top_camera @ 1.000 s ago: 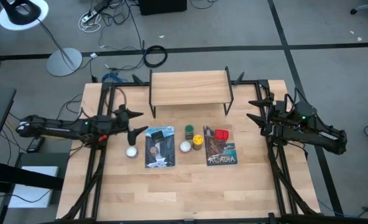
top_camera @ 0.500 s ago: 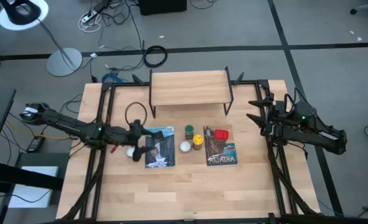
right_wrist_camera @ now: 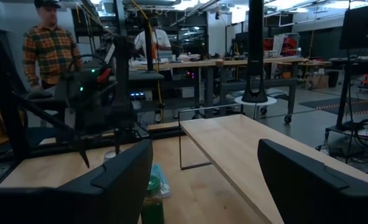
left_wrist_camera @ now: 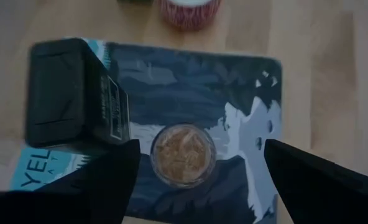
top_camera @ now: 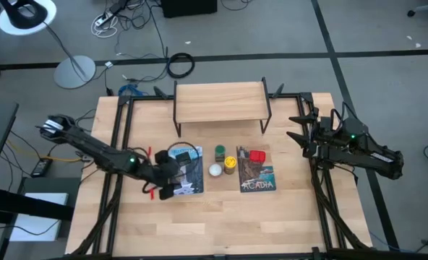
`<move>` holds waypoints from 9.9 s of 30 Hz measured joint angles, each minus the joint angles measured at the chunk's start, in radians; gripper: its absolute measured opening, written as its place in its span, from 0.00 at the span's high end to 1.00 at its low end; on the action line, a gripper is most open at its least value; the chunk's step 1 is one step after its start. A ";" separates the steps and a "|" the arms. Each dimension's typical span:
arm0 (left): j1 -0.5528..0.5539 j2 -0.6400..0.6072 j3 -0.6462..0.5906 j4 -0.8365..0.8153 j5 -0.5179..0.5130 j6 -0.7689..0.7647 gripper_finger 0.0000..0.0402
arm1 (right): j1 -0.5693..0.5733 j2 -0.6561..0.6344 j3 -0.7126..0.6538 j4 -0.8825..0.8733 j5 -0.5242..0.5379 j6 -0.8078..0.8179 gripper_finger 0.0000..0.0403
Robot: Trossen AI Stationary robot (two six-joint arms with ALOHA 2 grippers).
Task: Shelf spices
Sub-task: Put the transparent spice on the shelf, then put the black spice on the shelf
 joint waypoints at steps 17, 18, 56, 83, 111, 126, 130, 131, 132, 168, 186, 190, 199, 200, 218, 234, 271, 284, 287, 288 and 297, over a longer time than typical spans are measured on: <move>0.005 0.143 0.014 0.065 0.029 0.004 0.29 | 0.000 0.000 0.000 0.000 0.000 0.000 0.27; 0.005 0.143 0.014 0.066 0.031 0.006 0.33 | 0.000 0.000 0.000 0.000 0.000 0.000 0.27; 0.717 0.143 0.889 -0.459 -0.149 -0.155 0.59 | 0.000 0.000 0.000 0.007 0.001 -0.002 0.27; 0.999 0.661 1.371 -0.824 0.001 -0.306 0.59 | 0.000 0.000 0.000 0.016 0.000 -0.012 0.27; 0.998 0.772 1.378 -0.856 -0.023 -0.478 0.59 | 0.000 0.000 0.000 0.028 -0.031 -0.021 0.27; 0.994 0.777 1.405 -0.915 -0.028 -0.435 0.47 | 0.000 0.000 0.000 0.032 -0.037 -0.027 0.27; 0.984 0.777 1.405 -0.923 -0.033 -0.431 0.45 | 0.000 0.000 0.000 0.032 -0.037 -0.027 0.27; 0.982 0.777 1.405 -0.922 -0.033 -0.425 0.45 | 0.000 0.000 0.000 0.032 -0.037 -0.027 0.27; 0.979 0.777 1.405 -0.923 -0.034 -0.417 0.45 | 0.000 0.000 0.000 0.032 -0.037 -0.027 0.27; 0.918 0.764 1.623 -0.968 -0.090 -0.280 0.42 | 0.000 0.000 0.000 0.032 -0.035 -0.026 0.27; 0.921 0.764 1.620 -1.011 -0.047 -0.274 0.99 | 0.000 0.000 0.000 0.032 -0.035 -0.026 0.27; 0.927 0.766 1.610 -1.047 -0.039 -0.277 1.00 | 0.000 0.000 0.000 0.032 -0.035 -0.026 0.27; 0.955 0.766 1.601 -1.072 0.000 -0.254 1.00 | 0.000 0.000 0.000 0.031 -0.035 -0.026 0.27; 0.958 0.766 1.593 -1.066 0.005 -0.249 1.00 | 0.000 0.000 0.000 0.031 -0.035 -0.026 0.27; 0.983 0.800 1.578 -0.984 0.068 -0.174 1.00 | 0.000 0.000 0.000 0.030 -0.035 -0.026 0.27; 0.993 0.817 1.578 -0.995 0.078 -0.174 1.00 | 0.000 0.000 0.000 0.031 -0.035 -0.026 0.27; 0.890 0.815 1.664 -0.881 0.087 0.052 0.94 | 0.000 0.000 0.000 0.032 -0.035 -0.026 0.27; 0.544 0.816 1.586 -1.189 -0.036 0.243 0.75 | 0.000 0.000 0.000 0.044 -0.035 -0.026 0.27; 0.461 0.815 1.512 -1.217 -0.086 0.186 0.69 | 0.000 0.000 0.000 0.067 -0.035 -0.026 0.27; 0.432 0.815 1.486 -1.210 -0.096 0.169 0.67 | 0.000 0.000 0.000 0.076 -0.035 -0.026 0.27; 0.186 0.816 1.293 -0.927 -0.422 0.092 0.63 | 0.000 0.000 0.000 0.109 -0.035 -0.027 0.27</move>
